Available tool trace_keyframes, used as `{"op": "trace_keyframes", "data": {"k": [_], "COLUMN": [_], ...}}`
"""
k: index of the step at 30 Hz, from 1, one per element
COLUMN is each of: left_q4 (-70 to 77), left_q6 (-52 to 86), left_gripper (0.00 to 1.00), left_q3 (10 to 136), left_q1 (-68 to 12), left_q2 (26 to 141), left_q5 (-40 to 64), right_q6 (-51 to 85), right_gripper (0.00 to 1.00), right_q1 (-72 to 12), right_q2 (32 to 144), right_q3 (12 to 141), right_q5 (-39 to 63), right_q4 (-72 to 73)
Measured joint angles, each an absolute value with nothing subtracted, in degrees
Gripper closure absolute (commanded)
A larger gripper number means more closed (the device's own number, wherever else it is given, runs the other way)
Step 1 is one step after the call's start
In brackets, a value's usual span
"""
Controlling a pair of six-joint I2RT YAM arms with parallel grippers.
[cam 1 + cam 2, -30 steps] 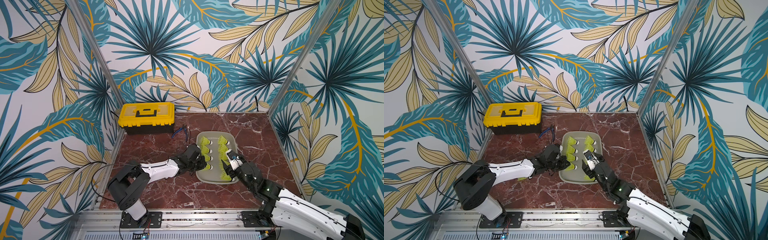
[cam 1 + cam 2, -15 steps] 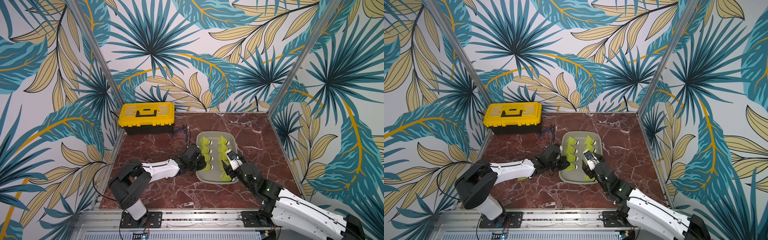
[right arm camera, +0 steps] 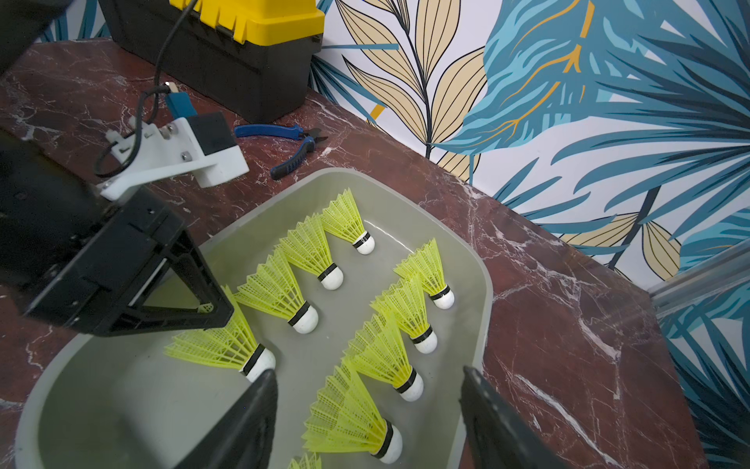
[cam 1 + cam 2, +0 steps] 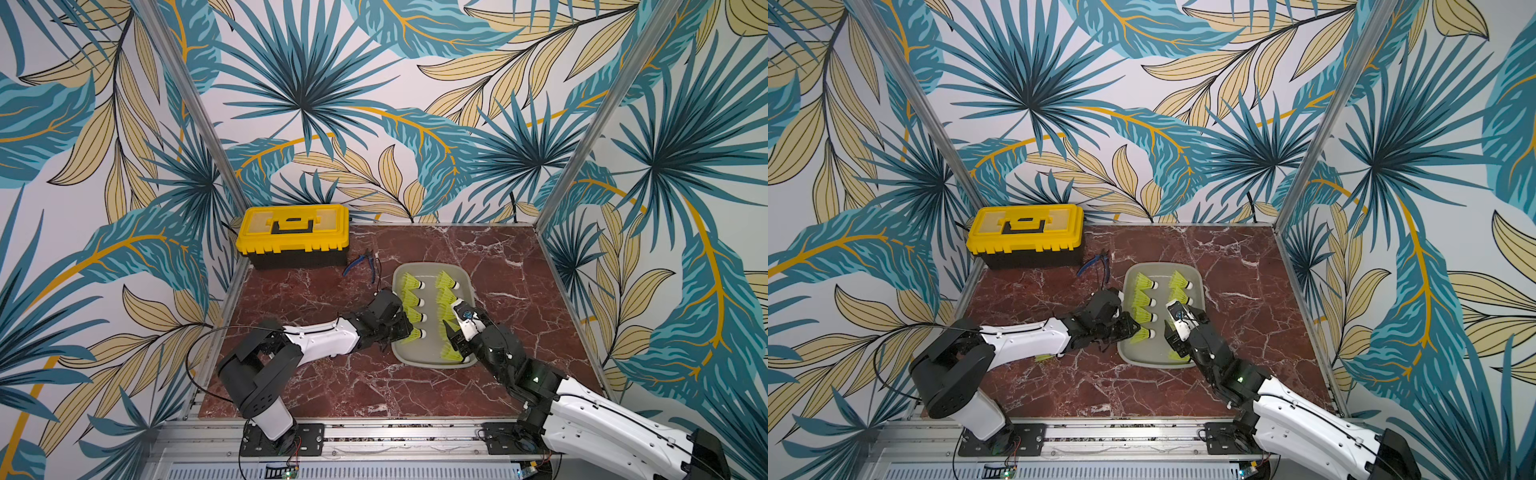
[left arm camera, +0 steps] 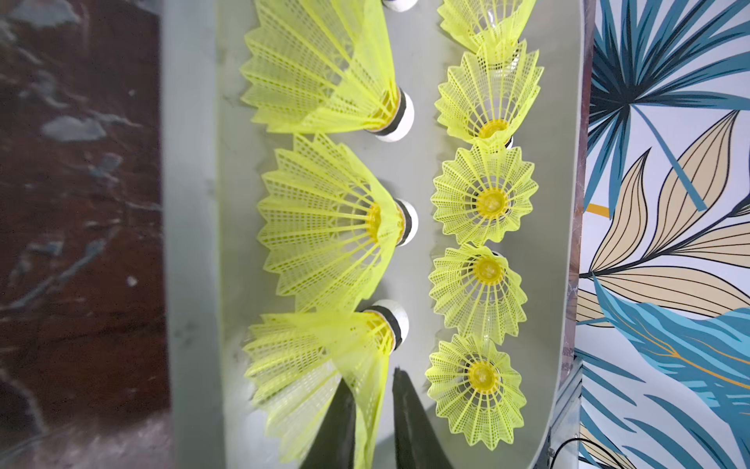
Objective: Put the shuttlecocks into the storage box
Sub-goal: Place the shuttlecock in the storage box.
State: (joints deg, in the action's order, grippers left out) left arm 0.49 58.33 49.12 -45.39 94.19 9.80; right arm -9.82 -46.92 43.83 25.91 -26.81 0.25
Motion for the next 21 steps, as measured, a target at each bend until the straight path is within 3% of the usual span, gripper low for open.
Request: {"op": "trace_keyframes", "data": {"k": [12,21], "left_q4": [-3.66,-8.62], "left_q6": [57.01,54.22], "left_gripper": [0.69,0.56], "left_q3": [49.12,49.12], "left_q1": [-45.41,-45.39], "left_q2": [91.92,83.74], "left_q5": [6.96,2.2], "right_q6": [-9.82,-9.82], "right_gripper": [0.28,0.28], "right_q1": [-46.92,-46.92], "right_q2": [43.83,43.83], "right_q3": [25.91,25.89], "right_q5": [-27.0,-27.03], "right_q4": [0.16,0.1]}}
